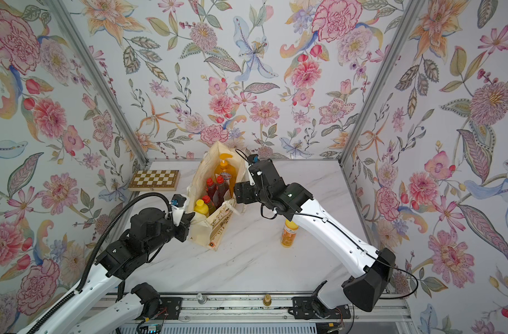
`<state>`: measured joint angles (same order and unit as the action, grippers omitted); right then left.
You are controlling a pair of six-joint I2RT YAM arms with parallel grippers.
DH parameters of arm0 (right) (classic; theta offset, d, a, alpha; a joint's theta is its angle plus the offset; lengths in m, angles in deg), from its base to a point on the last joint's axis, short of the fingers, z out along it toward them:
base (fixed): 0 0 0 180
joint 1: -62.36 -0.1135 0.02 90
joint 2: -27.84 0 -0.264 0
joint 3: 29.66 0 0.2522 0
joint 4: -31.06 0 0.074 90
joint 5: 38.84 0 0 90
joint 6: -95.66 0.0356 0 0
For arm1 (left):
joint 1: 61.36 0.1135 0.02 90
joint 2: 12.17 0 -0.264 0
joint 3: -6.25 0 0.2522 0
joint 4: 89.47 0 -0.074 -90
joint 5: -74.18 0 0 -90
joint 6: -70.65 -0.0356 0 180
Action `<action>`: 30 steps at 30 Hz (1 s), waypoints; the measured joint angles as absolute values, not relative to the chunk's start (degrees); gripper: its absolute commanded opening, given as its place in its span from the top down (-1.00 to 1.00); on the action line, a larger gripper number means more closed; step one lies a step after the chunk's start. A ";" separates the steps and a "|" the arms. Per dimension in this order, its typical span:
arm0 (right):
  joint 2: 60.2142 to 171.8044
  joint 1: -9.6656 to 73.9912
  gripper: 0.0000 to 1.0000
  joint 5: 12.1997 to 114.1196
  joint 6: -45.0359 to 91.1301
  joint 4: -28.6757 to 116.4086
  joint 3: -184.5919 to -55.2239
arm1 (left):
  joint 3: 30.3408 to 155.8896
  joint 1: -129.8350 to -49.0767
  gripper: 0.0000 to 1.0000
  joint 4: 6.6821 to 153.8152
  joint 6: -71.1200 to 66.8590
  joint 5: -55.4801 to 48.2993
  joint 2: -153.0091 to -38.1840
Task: Pack dish soap into the shopping bag
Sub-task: Place the bottle of dish soap in the shopping bag, then pick up the bottle of dish soap at the center of the board.
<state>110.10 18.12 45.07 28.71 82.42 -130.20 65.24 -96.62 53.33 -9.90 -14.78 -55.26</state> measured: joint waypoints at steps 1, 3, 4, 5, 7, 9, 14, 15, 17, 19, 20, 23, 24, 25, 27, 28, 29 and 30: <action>109.86 18.64 -0.81 44.66 29.30 83.17 -129.48 | 65.24 -96.62 0.96 53.33 -9.90 -14.78 -55.24; 108.99 19.41 -0.84 44.20 29.83 84.61 -128.58 | 65.24 -96.62 0.95 53.26 -9.88 -14.80 -55.21; 108.22 19.73 -0.85 43.98 30.00 85.39 -128.32 | 65.24 -96.62 0.95 53.26 -9.88 -14.80 -55.21; 107.35 20.06 -0.87 43.59 30.02 86.29 -128.26 | 65.24 -96.62 0.95 53.26 -9.88 -14.80 -55.21; 105.29 20.63 -0.89 42.36 30.04 88.45 -128.26 | 65.24 -96.62 0.94 53.26 -9.85 -14.83 -55.21; 103.13 21.00 -0.93 40.70 30.11 91.25 -128.36 | 65.24 -96.62 0.94 53.24 -9.70 -14.85 -55.21; 99.22 21.98 -0.97 35.52 30.85 100.02 -129.22 | 65.24 -96.62 0.94 53.24 -9.46 -15.04 -55.21; 98.67 22.27 -0.97 34.82 31.09 101.48 -129.22 | 65.24 -96.62 0.94 53.24 -9.46 -15.04 -55.21; 97.64 23.27 -0.97 33.71 31.75 104.67 -129.22 | 65.24 -96.62 0.94 53.24 -9.44 -15.04 -55.21; 96.64 24.30 -0.97 33.49 32.45 106.55 -128.69 | 65.24 -96.62 0.94 53.24 -9.29 -15.07 -55.21; 95.98 24.91 -0.97 33.58 32.82 107.30 -127.97 | 65.24 -96.62 0.94 53.24 -9.24 -15.11 -55.21; 94.83 26.22 -0.97 33.80 33.72 108.76 -125.48 | 65.24 -96.62 0.94 53.24 -9.05 -15.26 -55.21; 94.69 26.60 -0.97 33.77 34.15 109.22 -124.39 | 65.24 -96.62 0.94 53.24 -9.00 -15.26 -55.21; 94.72 26.81 -0.97 33.77 34.55 109.50 -123.38 | 65.24 -96.62 0.94 53.24 -8.94 -15.26 -55.21; 94.85 26.84 -0.97 33.77 35.16 109.96 -121.50 | 65.24 -96.62 0.94 53.24 -8.85 -15.33 -55.21; 95.00 26.84 -0.97 33.77 35.51 110.16 -120.61 | 65.24 -96.62 0.95 53.24 -8.85 -15.44 -55.21; 95.18 26.90 -0.97 33.80 35.77 110.27 -119.95 | 65.24 -96.62 0.95 53.24 -8.83 -15.48 -55.21; 95.35 26.99 -0.97 33.80 36.03 110.20 -119.21 | 65.24 -96.62 0.95 53.24 -8.83 -15.59 -55.21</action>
<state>95.35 26.99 33.80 36.03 110.20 -119.21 65.24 -96.62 53.24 -8.83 -15.59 -55.21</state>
